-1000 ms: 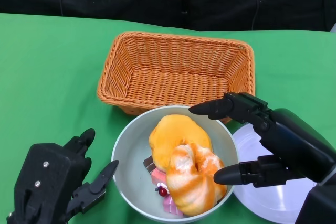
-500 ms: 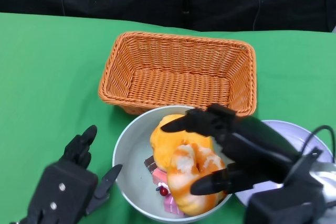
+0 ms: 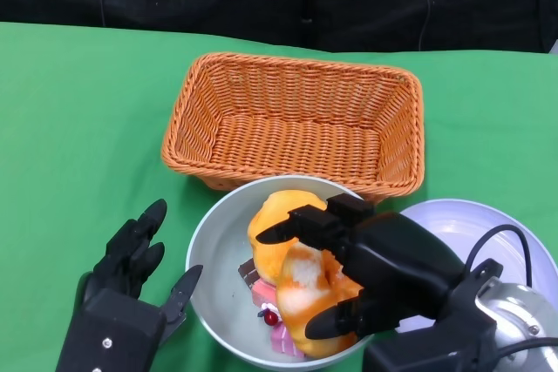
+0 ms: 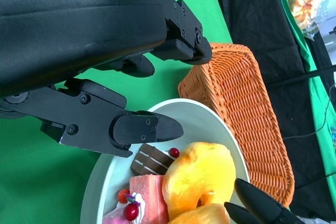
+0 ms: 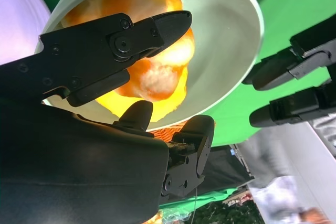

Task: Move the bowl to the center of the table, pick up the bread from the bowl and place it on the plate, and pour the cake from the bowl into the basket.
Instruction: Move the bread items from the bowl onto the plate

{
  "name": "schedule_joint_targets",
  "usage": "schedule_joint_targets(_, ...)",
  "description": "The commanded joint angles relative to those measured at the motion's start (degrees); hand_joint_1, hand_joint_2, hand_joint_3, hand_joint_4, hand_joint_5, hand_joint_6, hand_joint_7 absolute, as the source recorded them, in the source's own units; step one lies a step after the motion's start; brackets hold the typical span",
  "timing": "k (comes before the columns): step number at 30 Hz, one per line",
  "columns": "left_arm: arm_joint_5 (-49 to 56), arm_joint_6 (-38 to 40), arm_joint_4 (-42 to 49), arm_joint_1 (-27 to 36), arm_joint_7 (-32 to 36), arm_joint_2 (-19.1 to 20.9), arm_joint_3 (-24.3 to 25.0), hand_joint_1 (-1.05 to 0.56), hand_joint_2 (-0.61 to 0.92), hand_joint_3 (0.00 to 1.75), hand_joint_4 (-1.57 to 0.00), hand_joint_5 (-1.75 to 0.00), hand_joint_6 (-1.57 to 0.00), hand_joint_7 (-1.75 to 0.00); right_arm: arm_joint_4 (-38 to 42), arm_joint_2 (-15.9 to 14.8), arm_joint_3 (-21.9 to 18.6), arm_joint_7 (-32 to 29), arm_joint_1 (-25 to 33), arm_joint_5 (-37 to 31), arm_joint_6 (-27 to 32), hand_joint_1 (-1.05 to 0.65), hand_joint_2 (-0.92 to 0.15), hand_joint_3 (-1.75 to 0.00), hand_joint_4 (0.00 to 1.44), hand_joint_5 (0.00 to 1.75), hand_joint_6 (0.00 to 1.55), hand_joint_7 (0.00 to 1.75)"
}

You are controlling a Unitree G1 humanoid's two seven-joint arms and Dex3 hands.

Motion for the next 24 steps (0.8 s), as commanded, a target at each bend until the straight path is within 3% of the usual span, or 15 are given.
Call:
schedule_joint_targets(1, 0.99, -1.75, 0.27, 0.40, 0.87, -0.22, 0.46, -0.29, 0.92, 0.32, -0.36, -0.31, -0.41, -0.10, 1.76, -0.74, 0.64, -1.35, -0.98, -2.01, -0.31, -0.56, -0.86, -0.01, 0.00, 0.92, 0.04, 0.65)
schedule_joint_targets(8, 2.22, -4.27, 0.71, 0.84, 1.03, -1.01, 0.16, -0.28, 0.92, 0.31, -0.31, -0.41, -0.43, -0.09, 5.88, -3.35, 1.39, -2.08, -2.45, -6.27, -0.70, -0.60, -0.89, 0.00, 0.00, 0.84, 0.16, 0.37)
schedule_joint_targets(10, 2.47, -5.05, 1.02, 0.85, 1.40, -1.33, 0.20, -0.27, 0.92, 0.29, -0.26, -0.54, -0.45, -0.08, 7.21, -3.75, 1.73, -2.47, -2.73, -7.18, -1.08, -0.60, -0.89, 0.00, 0.02, 0.79, 0.22, 0.29)
schedule_joint_targets(13, 2.58, -5.95, 1.31, 0.94, 1.55, -1.74, 0.29, -0.27, 0.92, 0.28, -0.24, -0.61, -0.46, -0.07, 8.84, -4.05, 2.34, -3.37, -3.04, -8.35, -1.64, -0.59, -0.88, 0.00, 0.04, 0.75, 0.27, 0.21)
schedule_joint_targets(15, 2.67, -6.30, 1.36, 1.05, 1.61, -1.96, 0.25, -0.27, 0.92, 0.28, -0.23, -0.62, -0.46, -0.07, 10.11, -4.27, 2.86, -4.41, -3.24, -9.29, -2.09, -0.54, -0.88, 0.00, 0.14, 0.68, 0.35, 0.15)
schedule_joint_targets(17, 2.68, -6.57, 1.45, 1.12, 1.64, -2.10, 0.21, -0.27, 0.92, 0.28, -0.22, -0.63, -0.47, -0.07, 11.77, -4.00, 2.62, -6.60, -3.25, -8.40, -3.76, -0.43, -0.89, 0.00, 0.31, 0.64, 0.47, 0.12)
schedule_joint_targets(19, 2.74, -6.53, 1.40, 1.16, 1.61, -2.20, 0.19, -0.27, 0.92, 0.28, -0.22, -0.64, -0.47, -0.07, 14.12, -3.45, 2.01, -10.38, -3.28, -6.65, -7.12, -0.30, -0.88, 0.00, 0.55, 0.71, 0.64, 0.14)
schedule_joint_targets(20, 2.82, -6.41, 1.32, 1.18, 1.58, -2.23, 0.17, -0.27, 0.92, 0.28, -0.22, -0.64, -0.47, -0.07, 15.39, -3.18, 1.73, -12.57, -3.36, -5.89, -9.06, -0.19, -0.90, -0.03, 0.73, 1.08, 0.91, 0.27)
schedule_joint_targets(21, 2.89, -6.30, 1.24, 1.19, 1.55, -2.26, 0.15, -0.27, 0.92, 0.28, -0.22, -0.65, -0.47, -0.07, 16.57, -2.95, 1.49, -14.67, -3.44, -5.28, -10.86, -0.15, -0.91, -0.05, 0.78, 1.27, 1.02, 0.34)
schedule_joint_targets(22, 3.01, -6.18, 1.20, 1.17, 1.56, -2.30, 0.15, -0.27, 0.92, 0.29, -0.21, -0.65, -0.47, -0.06, 17.58, -2.82, 1.30, -16.70, -3.49, -4.76, -12.70, -0.13, -0.80, -0.36, 0.85, 1.49, 1.04, 0.62)
schedule_joint_targets(23, 2.92, -6.24, 1.28, 1.15, 1.48, -2.35, 0.22, -0.26, 0.92, 0.28, -0.21, -0.65, -0.47, -0.06, 18.35, -2.68, 1.10, -18.26, -3.50, -4.15, -14.32, -0.15, -0.57, -0.89, 0.95, 1.64, 0.94, 1.18)
schedule_joint_targets(24, 2.85, -6.28, 1.35, 1.12, 1.40, -2.39, 0.29, -0.26, 0.92, 0.28, -0.20, -0.66, -0.47, -0.06, 19.02, -2.59, 0.99, -19.37, -3.56, -3.74, -15.55, -0.17, -0.49, -1.09, 0.97, 1.69, 0.90, 1.39)
